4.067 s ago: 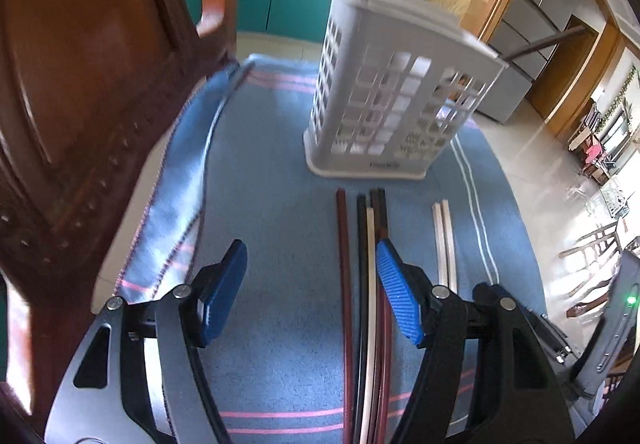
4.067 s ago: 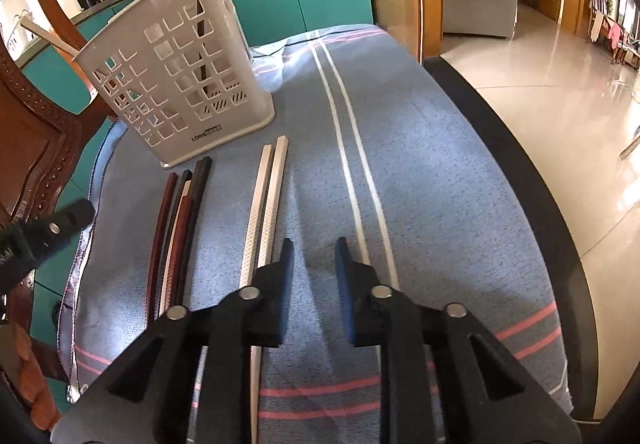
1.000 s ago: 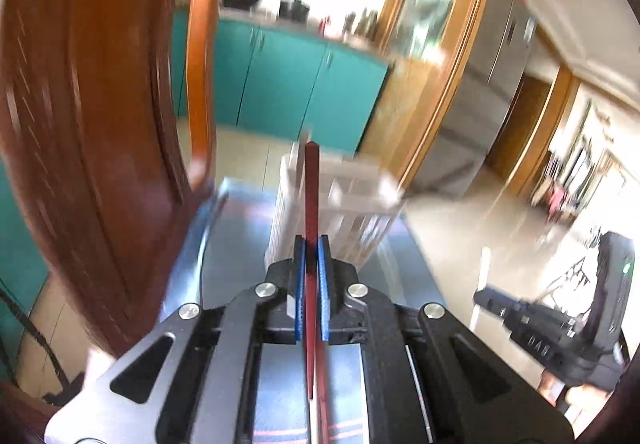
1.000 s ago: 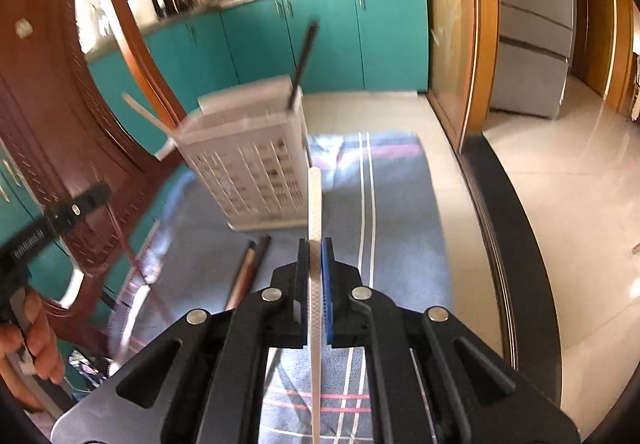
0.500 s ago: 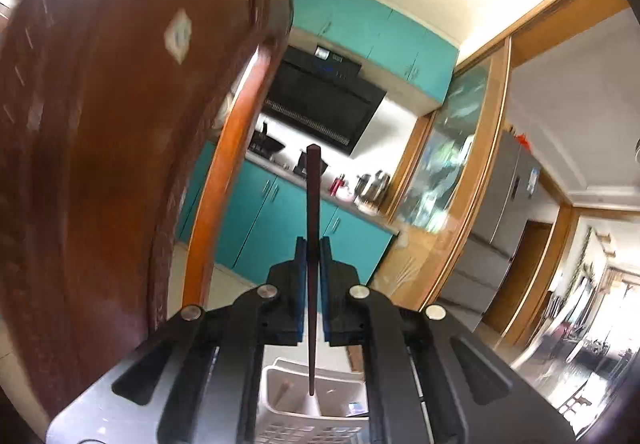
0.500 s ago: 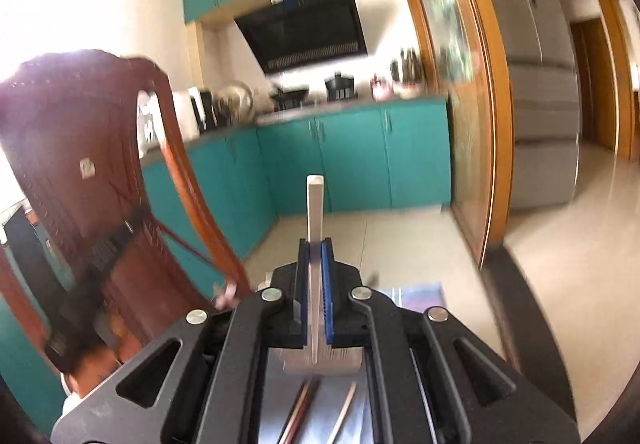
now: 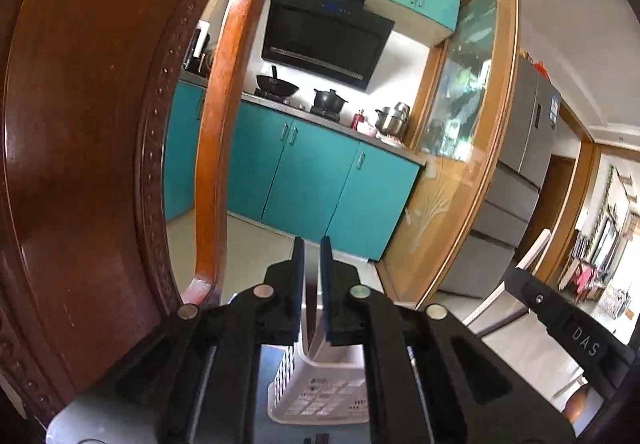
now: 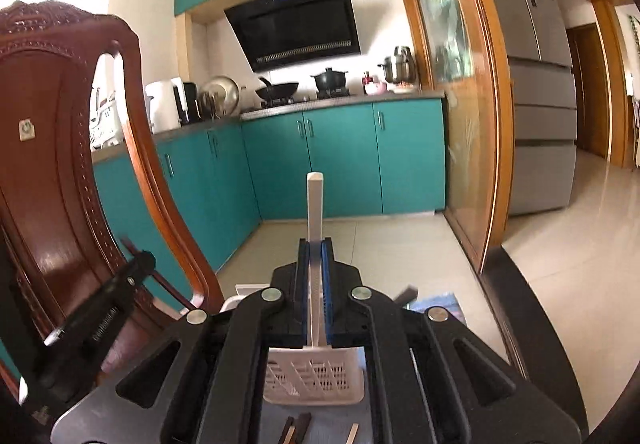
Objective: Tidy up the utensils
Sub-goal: 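Lower both chopsticks into the white holder and open both grippers, then lower the left gripper over a black chopstick while the right moves toward a light chopstick, then grasp the black chopstick with the left gripper while the right grasps the light chopstick, then lift both held chopsticks and insert them into the white holder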
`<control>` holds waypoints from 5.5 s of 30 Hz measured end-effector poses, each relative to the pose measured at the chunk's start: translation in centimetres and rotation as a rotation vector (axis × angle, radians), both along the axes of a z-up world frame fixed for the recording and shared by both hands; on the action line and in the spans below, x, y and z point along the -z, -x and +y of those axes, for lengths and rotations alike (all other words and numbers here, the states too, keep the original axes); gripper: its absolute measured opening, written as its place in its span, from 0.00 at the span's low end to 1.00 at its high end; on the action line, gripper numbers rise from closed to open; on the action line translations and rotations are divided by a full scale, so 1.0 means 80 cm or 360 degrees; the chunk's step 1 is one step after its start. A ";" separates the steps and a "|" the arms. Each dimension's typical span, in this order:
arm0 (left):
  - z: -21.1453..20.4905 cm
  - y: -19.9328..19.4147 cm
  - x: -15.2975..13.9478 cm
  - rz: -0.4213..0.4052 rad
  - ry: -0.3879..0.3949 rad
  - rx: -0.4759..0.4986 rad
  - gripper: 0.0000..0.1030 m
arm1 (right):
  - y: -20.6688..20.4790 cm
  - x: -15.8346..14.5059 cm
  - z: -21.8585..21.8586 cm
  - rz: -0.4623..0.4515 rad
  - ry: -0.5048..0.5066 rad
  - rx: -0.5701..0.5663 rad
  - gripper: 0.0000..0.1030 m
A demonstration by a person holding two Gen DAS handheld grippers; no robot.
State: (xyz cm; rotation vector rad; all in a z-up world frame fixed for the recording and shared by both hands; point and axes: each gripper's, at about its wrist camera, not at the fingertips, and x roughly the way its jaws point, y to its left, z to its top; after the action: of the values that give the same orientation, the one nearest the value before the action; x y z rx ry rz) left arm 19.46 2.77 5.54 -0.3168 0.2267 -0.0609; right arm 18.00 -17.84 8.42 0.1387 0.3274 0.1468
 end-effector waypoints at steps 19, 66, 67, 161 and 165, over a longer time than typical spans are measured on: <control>-0.060 -0.007 0.150 0.0972 -0.0331 0.0400 0.15 | 0.078 0.136 -0.065 0.0618 0.0064 0.0141 0.38; -0.044 0.000 0.198 0.1196 -0.0220 0.0516 0.14 | 0.042 0.239 -0.007 0.1060 0.0109 -0.0016 0.40; -0.054 0.001 0.203 0.1198 -0.0231 0.0531 0.14 | 0.038 0.241 -0.002 0.1064 0.0153 -0.0006 0.40; 0.010 0.025 -0.033 -0.0073 0.0143 -0.0050 0.07 | 0.042 -0.059 -0.022 -0.0316 -0.0181 0.0008 0.06; 0.013 0.021 -0.024 -0.0022 0.0124 -0.0022 0.07 | 0.008 -0.016 -0.007 -0.0186 -0.0091 0.0014 0.06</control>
State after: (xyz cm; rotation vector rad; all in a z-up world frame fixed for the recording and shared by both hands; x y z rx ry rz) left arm 17.76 3.83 7.47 -0.3953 0.2089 -0.0583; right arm 17.33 -18.40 9.73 0.1873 0.2064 0.1551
